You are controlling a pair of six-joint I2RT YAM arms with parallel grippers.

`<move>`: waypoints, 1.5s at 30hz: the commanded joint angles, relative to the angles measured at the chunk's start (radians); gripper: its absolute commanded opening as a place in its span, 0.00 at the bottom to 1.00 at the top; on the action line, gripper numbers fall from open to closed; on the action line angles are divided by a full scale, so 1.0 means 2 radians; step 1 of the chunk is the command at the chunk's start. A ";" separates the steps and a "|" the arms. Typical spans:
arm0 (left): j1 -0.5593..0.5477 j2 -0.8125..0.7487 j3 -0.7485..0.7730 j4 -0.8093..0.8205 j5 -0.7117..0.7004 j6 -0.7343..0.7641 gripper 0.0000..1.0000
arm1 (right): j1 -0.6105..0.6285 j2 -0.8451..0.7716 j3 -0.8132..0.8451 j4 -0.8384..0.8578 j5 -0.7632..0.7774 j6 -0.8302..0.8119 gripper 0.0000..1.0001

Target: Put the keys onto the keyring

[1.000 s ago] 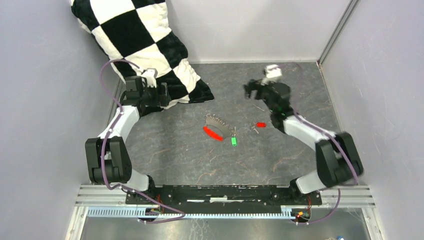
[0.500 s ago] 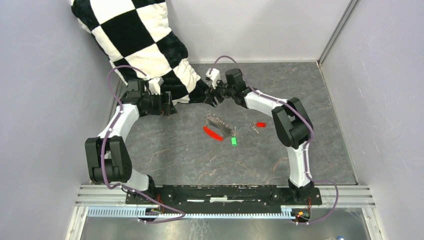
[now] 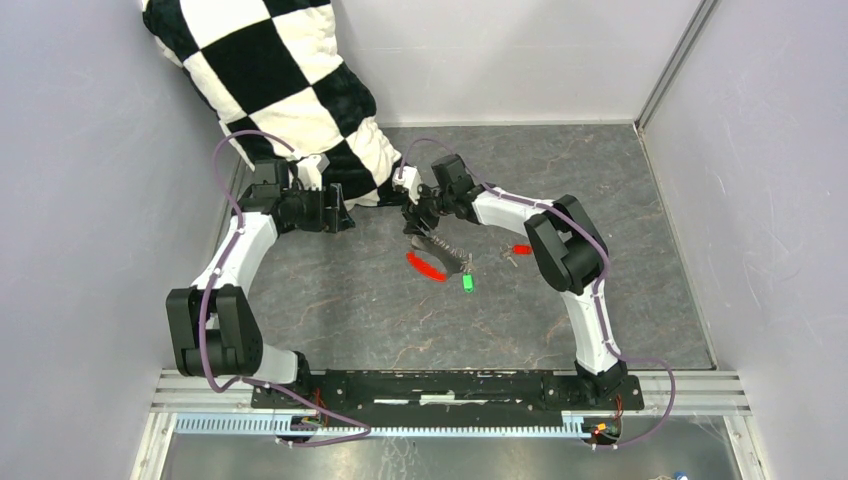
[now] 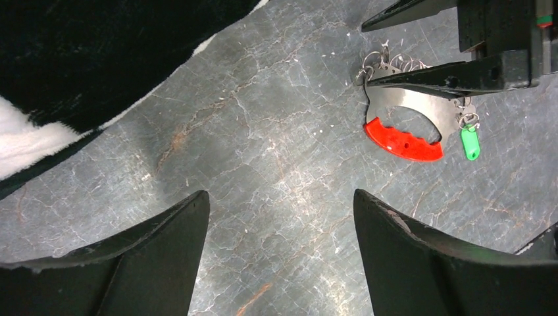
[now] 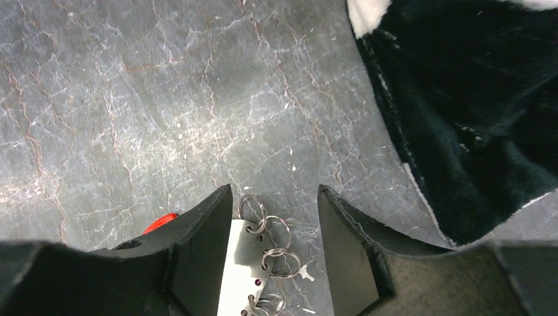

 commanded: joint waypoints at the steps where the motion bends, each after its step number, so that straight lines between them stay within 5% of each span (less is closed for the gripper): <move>1: -0.005 -0.017 0.003 -0.015 0.012 0.019 0.85 | 0.002 0.005 0.018 -0.014 -0.004 -0.027 0.56; 32: -0.010 -0.060 0.003 -0.045 -0.051 0.053 0.82 | 0.020 0.012 0.007 -0.041 0.019 -0.043 0.30; 40: -0.011 -0.075 0.003 -0.058 -0.046 0.060 0.81 | 0.020 -0.002 0.003 -0.043 0.007 -0.037 0.00; 45: -0.011 -0.087 0.013 -0.073 -0.040 0.071 0.81 | 0.022 -0.041 -0.023 -0.014 -0.008 -0.015 0.00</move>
